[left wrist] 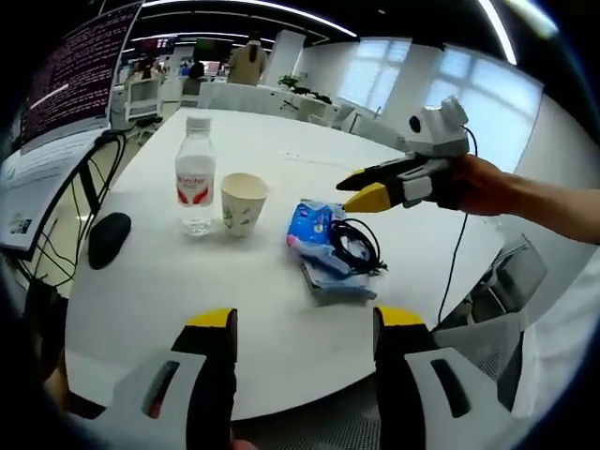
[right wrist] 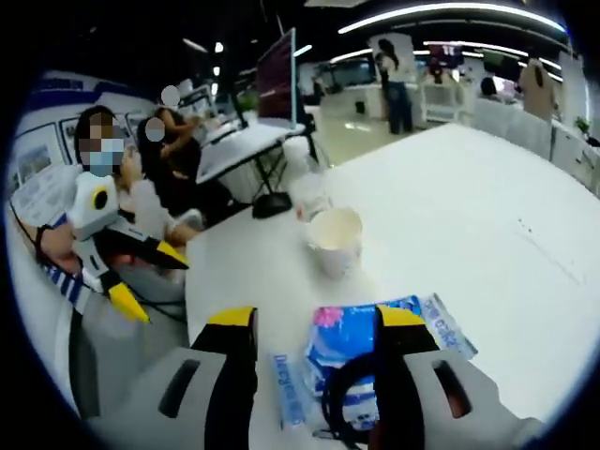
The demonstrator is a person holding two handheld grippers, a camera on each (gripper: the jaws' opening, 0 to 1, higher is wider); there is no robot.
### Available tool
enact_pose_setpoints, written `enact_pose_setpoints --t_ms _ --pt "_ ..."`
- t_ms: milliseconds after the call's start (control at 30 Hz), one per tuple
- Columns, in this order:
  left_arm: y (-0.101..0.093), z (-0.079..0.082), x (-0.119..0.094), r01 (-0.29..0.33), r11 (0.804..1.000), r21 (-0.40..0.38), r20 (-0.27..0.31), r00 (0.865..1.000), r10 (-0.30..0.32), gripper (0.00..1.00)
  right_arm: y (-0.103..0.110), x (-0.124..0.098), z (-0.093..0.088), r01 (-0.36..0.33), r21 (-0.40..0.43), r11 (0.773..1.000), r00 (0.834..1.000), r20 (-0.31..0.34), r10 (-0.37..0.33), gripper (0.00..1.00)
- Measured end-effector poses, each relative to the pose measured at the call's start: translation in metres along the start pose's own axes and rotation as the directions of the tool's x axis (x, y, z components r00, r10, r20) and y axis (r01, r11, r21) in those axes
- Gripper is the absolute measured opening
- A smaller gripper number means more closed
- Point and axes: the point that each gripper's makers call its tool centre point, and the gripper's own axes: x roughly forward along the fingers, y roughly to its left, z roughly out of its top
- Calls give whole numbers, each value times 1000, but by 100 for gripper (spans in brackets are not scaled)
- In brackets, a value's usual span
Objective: Arrange the tabletop items into an orderly group along one side of the table until the central work area is clear of visible clutter.
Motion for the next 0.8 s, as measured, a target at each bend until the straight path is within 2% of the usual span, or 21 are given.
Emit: enact_pose_setpoints --t_ms 300,467,633,800 --pt "-6 0 4 10 999 36 -19 1000 -9 58 -20 -39 -39 63 126 990 997 33 -68 48" --pt "-9 -1 7 17 999 36 -27 1000 -16 58 -19 -50 -55 81 174 981 995 40 -89 49" --pt "-13 -2 9 24 999 42 -38 999 -23 57 -15 -59 -74 89 252 964 992 60 -107 50" --pt "-15 0 11 28 999 40 -42 999 -26 57 -11 -70 -85 106 293 950 989 69 -132 49"
